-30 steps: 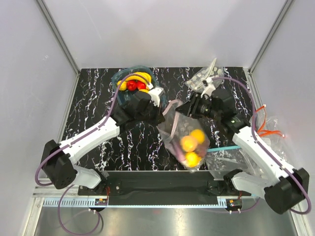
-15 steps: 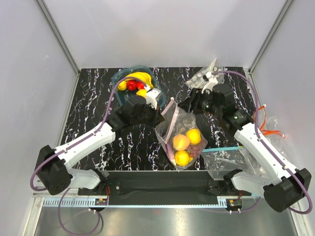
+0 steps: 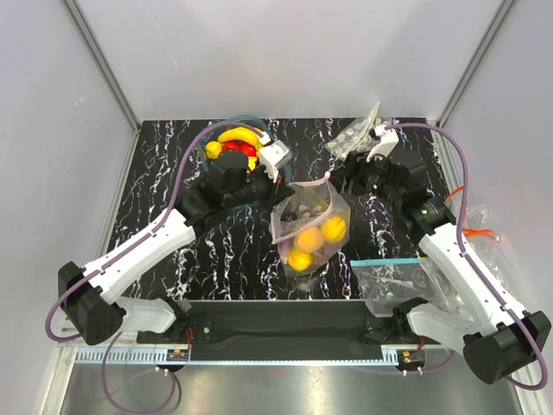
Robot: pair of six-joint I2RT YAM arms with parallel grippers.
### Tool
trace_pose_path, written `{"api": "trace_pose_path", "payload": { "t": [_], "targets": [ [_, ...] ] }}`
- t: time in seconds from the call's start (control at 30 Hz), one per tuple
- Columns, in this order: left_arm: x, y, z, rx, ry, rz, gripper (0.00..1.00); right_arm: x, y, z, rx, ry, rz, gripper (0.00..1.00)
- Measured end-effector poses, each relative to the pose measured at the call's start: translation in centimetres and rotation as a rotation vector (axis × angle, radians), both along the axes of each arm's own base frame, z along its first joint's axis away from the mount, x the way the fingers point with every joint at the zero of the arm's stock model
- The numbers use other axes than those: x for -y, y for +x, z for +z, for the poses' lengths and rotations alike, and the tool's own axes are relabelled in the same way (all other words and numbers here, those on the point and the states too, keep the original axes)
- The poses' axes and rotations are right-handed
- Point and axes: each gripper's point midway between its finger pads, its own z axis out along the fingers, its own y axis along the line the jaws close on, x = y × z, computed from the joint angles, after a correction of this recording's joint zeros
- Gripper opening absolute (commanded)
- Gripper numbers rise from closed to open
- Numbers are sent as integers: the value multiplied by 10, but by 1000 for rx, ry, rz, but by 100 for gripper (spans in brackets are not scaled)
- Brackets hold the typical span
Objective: Place the food in the zip-top bag and seal the zipper
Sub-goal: Adjust the zipper food storage bag at the center of the board.
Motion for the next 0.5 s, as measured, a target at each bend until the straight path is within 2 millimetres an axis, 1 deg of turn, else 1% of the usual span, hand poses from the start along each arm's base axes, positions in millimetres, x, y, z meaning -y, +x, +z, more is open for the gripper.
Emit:
{"api": "trace_pose_path", "payload": {
  "t": [0.07, 0.1, 0.27, 0.37, 0.5],
  "targets": [
    [-1, 3, 6, 44, 12, -10, 0, -2, -1, -8, -1, 3, 15, 74],
    [-1, 5, 8, 65, 19, -14, 0, -3, -3, -13, -1, 4, 24, 80],
    [5, 18, 17, 134, 70, -47, 0, -5, -20, -40, 3, 8, 81, 81],
    [10, 27, 15, 156, 109, -68, 0, -9, -27, -43, 33, 17, 129, 81],
    [13, 32, 10, 164, 147, -83, 0, -18, -35, -43, 90, 41, 202, 81]
  ]
}}
